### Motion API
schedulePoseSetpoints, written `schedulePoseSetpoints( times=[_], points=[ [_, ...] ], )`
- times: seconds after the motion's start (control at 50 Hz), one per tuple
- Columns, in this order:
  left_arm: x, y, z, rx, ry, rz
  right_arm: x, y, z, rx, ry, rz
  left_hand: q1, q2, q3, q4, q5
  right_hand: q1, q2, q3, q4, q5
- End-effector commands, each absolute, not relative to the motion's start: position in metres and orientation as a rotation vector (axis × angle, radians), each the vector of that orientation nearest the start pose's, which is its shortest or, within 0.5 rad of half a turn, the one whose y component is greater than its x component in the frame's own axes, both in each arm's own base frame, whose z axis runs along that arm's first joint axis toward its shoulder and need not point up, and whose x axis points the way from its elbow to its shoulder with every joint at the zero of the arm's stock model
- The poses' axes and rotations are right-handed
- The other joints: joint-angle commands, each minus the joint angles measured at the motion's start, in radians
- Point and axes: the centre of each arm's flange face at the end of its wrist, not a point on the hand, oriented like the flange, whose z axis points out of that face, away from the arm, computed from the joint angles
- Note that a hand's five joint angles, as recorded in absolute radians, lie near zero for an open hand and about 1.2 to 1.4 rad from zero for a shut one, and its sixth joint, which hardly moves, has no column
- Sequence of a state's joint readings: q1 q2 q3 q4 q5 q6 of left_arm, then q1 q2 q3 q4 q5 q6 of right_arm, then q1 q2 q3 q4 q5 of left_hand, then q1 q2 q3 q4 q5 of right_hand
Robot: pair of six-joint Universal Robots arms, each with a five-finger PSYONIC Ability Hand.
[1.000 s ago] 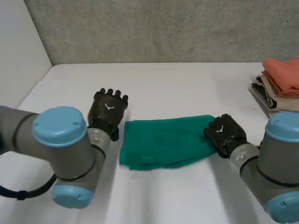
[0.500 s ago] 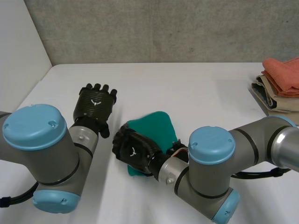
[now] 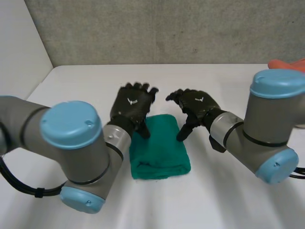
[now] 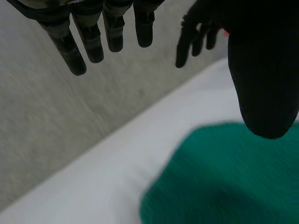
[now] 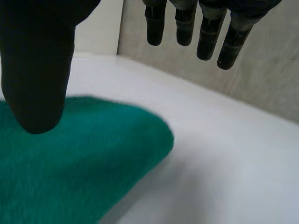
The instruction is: Fold the laundry.
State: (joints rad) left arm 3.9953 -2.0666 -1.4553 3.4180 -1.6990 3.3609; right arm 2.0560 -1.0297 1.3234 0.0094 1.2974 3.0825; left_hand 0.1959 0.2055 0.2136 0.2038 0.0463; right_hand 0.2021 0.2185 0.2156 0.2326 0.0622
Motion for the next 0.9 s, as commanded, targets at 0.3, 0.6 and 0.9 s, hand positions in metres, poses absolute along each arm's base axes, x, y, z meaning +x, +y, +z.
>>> schedulePoseSetpoints(
  times=[0.3, 0.6, 0.9],
  points=[
    [-0.342, -0.218, 0.144, 1.164, 2.389, -1.801, 0.321, -0.283, 0.148, -1.186, 2.209, -1.533, -0.018, -0.027, -0.035, -0.026, -0.043, -0.028, -0.044, -0.041, -0.058, -0.062],
    [-0.326, -0.212, 0.289, 1.39, 2.206, -2.363, 0.299, -0.239, 0.207, -1.098, 2.008, -1.831, 0.041, 0.031, 0.023, 0.033, 0.016, -0.028, -0.044, -0.041, -0.058, -0.062],
    [-0.312, -0.191, 0.306, 1.663, 2.405, -2.311, 0.323, -0.189, 0.121, -1.233, 1.899, -1.745, 0.044, 0.034, 0.026, 0.036, 0.019, -0.028, -0.044, -0.041, -0.058, -0.062]
  ],
)
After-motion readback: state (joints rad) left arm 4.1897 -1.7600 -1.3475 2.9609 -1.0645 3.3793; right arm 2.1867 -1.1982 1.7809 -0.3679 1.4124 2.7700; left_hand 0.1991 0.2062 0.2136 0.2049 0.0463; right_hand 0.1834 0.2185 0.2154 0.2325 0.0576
